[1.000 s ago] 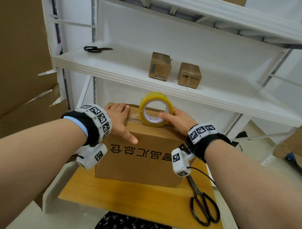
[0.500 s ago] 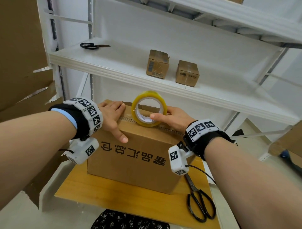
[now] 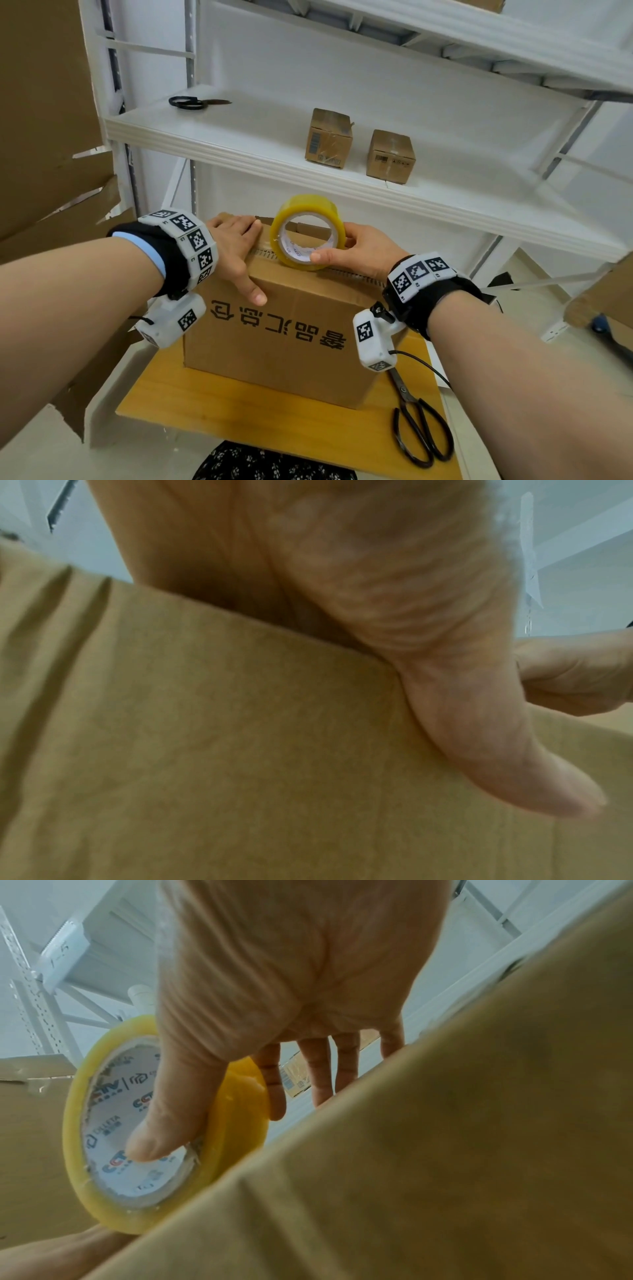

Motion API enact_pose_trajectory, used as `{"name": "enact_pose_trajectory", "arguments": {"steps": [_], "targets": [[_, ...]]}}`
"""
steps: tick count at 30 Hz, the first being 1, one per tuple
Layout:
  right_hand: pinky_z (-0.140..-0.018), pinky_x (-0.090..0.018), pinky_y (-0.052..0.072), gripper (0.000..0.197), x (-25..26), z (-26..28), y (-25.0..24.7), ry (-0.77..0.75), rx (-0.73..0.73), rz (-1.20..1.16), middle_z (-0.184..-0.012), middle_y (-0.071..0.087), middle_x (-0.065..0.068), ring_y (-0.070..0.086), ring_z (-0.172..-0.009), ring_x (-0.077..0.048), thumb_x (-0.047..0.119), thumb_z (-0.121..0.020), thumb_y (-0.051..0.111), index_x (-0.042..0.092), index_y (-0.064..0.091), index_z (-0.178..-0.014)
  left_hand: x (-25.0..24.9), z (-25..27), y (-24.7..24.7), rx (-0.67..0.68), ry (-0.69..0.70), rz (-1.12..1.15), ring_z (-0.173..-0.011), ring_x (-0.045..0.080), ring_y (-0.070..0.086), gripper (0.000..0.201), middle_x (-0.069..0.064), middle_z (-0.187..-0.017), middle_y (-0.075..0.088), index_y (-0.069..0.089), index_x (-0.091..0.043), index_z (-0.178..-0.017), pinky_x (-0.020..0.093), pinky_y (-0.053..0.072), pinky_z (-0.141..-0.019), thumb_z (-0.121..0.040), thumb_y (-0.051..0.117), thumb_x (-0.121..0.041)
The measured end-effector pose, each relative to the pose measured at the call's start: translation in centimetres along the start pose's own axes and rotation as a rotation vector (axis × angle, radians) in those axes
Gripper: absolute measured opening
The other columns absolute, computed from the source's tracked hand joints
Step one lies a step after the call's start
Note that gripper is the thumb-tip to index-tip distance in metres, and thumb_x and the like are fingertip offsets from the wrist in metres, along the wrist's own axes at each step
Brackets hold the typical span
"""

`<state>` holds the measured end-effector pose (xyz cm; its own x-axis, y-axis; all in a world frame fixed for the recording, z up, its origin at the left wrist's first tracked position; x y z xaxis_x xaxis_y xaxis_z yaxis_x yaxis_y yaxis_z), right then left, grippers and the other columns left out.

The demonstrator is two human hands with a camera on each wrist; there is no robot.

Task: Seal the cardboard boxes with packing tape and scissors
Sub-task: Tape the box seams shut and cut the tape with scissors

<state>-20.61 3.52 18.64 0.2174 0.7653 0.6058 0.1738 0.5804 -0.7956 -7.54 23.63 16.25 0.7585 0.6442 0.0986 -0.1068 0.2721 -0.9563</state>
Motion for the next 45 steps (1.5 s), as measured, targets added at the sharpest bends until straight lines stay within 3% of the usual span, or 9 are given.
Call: {"name": "enact_pose_trajectory", "arguments": {"steps": [3, 8, 15, 18, 22, 28, 39, 45], "targets": [[-0.095, -0.036, 0.051, 0.055, 0.1, 0.2, 0.0, -0.007, -0.004, 0.002, -0.105, 0.069, 0.01, 0.063, -0.099, -0.011, 0.069, -0.07, 0.075, 0.036, 0.065, -0.112, -0.3, -0.1, -0.2, 0.011, 0.007, 0.015, -0.149, 0.022, -0.009, 0.152, 0.005, -0.161, -0.016, -0.018, -0.012, -0.152, 0.047, -0.002, -0.121, -0.046, 0.054, -0.095], [-0.093, -0.035, 0.052, 0.053, 0.3, 0.4, -0.3, -0.009, -0.008, -0.008, -0.104, 0.07, 0.008, 0.064, -0.099, -0.012, 0.067, -0.072, 0.074, 0.034, 0.065, -0.112, -0.8, -0.4, -0.1, 0.012, 0.066, 0.052, -0.148, 0.02, -0.015, 0.17, 0.004, -0.161, -0.02, -0.02, -0.017, -0.152, 0.045, -0.01, -0.119, -0.016, 0.032, -0.106], [-0.086, -0.033, 0.053, 0.042, 0.2, 0.1, -0.3, -0.034, -0.061, 0.014, -0.096, 0.07, 0.008, 0.064, -0.091, -0.01, 0.062, -0.075, 0.074, 0.032, 0.066, -0.102, -0.7, -0.9, 0.5, 0.012, 0.049, 0.061, -0.148, 0.02, -0.018, 0.173, 0.004, -0.159, -0.025, -0.023, -0.016, -0.151, 0.049, -0.009, -0.119, -0.012, 0.031, -0.106], [-0.083, -0.033, 0.054, 0.034, 0.3, 0.1, -0.4, -0.039, -0.083, 0.018, -0.092, 0.07, 0.007, 0.065, -0.088, -0.011, 0.057, -0.078, 0.074, 0.03, 0.066, -0.096, -0.6, -0.9, 0.6, 0.015, 0.043, 0.06, -0.147, 0.02, -0.018, 0.171, 0.004, -0.159, -0.026, -0.024, -0.016, -0.15, 0.049, -0.008, -0.119, -0.017, 0.035, -0.105], [-0.083, -0.033, 0.054, 0.026, 0.3, 0.2, -0.9, -0.042, -0.101, 0.004, -0.092, 0.07, 0.007, 0.066, -0.089, -0.012, 0.046, -0.081, 0.073, 0.029, 0.064, -0.099, -0.7, -0.7, 0.6, 0.016, 0.027, 0.05, -0.148, 0.02, -0.018, 0.156, 0.004, -0.159, -0.025, -0.024, -0.014, -0.15, 0.049, -0.008, -0.119, -0.039, 0.046, -0.099], [-0.073, -0.032, 0.052, 0.014, -0.9, 0.7, -2.1, -0.031, -0.16, -0.005, -0.085, 0.068, 0.0, 0.065, -0.082, -0.016, 0.031, -0.082, 0.069, 0.026, 0.057, -0.089, -0.8, -0.4, 0.6, 0.011, 0.031, 0.044, -0.148, 0.019, -0.017, 0.152, 0.005, -0.159, -0.024, -0.022, -0.014, -0.15, 0.049, -0.008, -0.12, -0.044, 0.048, -0.096], [-0.081, -0.037, 0.054, 0.011, -0.9, 0.7, -2.0, -0.042, -0.181, -0.013, -0.086, 0.07, 0.0, 0.066, -0.087, -0.021, 0.03, -0.085, 0.065, 0.028, 0.055, -0.089, -3.2, 0.0, -0.3, 0.053, 0.004, -0.003, -0.147, 0.023, -0.019, 0.15, 0.009, -0.158, -0.027, -0.025, -0.009, -0.149, 0.048, -0.006, -0.12, -0.053, 0.056, -0.091], [-0.081, -0.037, 0.054, 0.02, -1.2, 0.8, -1.5, -0.044, -0.159, -0.044, -0.089, 0.067, 0.001, 0.065, -0.086, -0.019, 0.034, -0.084, 0.07, 0.029, 0.054, -0.095, -4.0, 0.2, -0.4, 0.066, 0.006, 0.058, -0.146, 0.022, -0.021, 0.149, 0.008, -0.157, -0.029, -0.026, -0.011, -0.149, 0.047, -0.006, -0.121, -0.054, 0.059, -0.089]]}}
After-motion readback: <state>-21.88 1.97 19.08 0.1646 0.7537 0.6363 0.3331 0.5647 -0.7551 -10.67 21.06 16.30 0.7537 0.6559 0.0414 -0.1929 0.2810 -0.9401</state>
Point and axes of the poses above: each hand's wrist, its own z-axis away from the middle knuckle, its own y-axis out of the palm, x = y × z, the point moved 3 cm from there along -z, towards the middle knuckle
